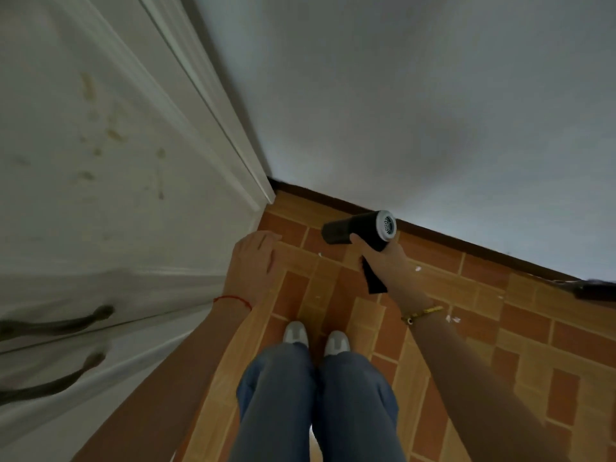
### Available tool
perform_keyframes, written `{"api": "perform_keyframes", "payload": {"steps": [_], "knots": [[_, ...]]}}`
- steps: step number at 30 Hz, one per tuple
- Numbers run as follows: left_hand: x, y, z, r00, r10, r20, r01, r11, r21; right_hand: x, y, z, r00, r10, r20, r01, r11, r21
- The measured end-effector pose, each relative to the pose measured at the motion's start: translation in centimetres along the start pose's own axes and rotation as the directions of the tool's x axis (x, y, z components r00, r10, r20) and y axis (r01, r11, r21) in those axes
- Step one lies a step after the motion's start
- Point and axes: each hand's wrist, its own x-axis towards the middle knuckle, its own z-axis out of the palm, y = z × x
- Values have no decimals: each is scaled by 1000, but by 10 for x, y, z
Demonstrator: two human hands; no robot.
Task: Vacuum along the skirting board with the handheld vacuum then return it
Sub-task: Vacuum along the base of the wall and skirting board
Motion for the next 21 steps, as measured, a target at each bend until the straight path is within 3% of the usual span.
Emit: {"api": "perform_keyframes", "payload": {"steps": [11,21], "knots": [[18,-171,251,992,21,124,-44,982,183,203,197,76,992,-114,49,124,929,-347],[20,-254,374,993,-15,120,-16,967,256,273,261,113,926,-300,230,378,699,-607]]}}
